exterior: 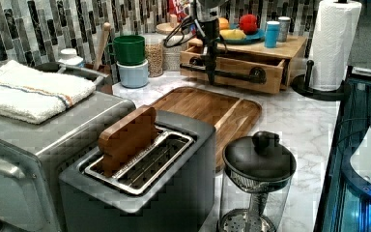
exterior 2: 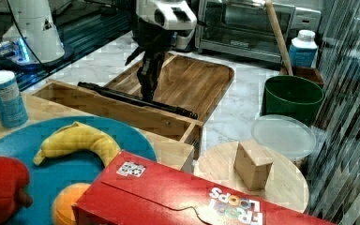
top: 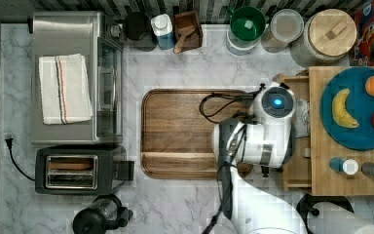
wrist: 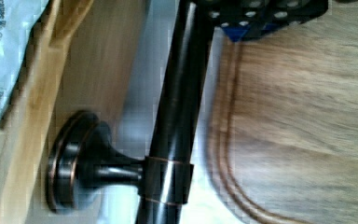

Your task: Close the drawer.

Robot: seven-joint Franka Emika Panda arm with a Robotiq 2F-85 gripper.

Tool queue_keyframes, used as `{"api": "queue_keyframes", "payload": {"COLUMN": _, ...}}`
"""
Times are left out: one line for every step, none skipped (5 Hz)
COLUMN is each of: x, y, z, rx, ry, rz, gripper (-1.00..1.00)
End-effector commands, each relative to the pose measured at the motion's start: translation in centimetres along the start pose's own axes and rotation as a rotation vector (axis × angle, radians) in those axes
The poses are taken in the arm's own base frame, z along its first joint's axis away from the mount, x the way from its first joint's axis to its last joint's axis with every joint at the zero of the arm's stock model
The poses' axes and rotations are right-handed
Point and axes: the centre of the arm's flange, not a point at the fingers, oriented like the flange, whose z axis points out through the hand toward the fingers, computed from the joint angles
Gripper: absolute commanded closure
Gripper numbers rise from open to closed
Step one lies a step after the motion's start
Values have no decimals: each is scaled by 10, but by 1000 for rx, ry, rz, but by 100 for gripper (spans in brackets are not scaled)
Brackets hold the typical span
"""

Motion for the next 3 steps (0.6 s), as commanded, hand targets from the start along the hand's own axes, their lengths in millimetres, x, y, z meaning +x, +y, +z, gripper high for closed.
{"api": "queue_keyframes", "payload": {"x": -82, "y": 208, "z": -42, "rx": -132, "ry": 137, "rz": 203, "gripper": 100}}
{"api": "queue_keyframes", "payload": {"x": -78, "y": 228, "z": -35, "rx": -139, "ry": 156, "rz": 188, "gripper": 100}}
{"api": "queue_keyframes", "payload": {"x": -77, "y": 230, "z": -35, "rx": -122, "ry": 138, "rz": 197, "gripper": 100}}
